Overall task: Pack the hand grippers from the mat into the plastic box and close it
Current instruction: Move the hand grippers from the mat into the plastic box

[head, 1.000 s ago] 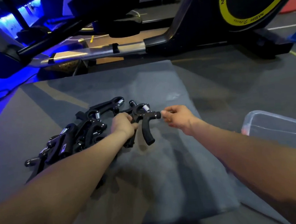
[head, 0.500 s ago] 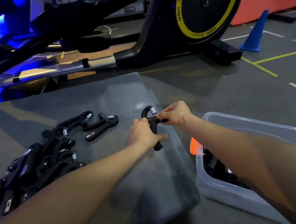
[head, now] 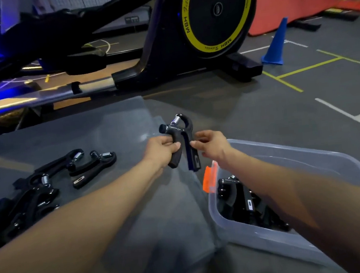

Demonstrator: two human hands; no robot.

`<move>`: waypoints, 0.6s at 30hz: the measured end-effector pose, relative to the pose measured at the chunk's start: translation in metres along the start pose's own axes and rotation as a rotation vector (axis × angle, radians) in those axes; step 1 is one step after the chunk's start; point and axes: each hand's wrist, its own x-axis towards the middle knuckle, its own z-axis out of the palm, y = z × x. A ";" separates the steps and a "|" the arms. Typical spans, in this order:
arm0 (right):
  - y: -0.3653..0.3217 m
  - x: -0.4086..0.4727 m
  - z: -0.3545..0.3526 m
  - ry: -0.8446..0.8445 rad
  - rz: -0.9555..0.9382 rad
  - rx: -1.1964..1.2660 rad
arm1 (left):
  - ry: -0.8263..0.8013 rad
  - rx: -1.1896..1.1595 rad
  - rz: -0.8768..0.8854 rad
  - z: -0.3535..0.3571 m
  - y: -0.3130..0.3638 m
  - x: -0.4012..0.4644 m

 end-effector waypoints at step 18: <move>0.109 -0.050 -0.170 0.322 0.249 -0.188 | -0.421 0.346 0.013 0.187 -0.051 -0.025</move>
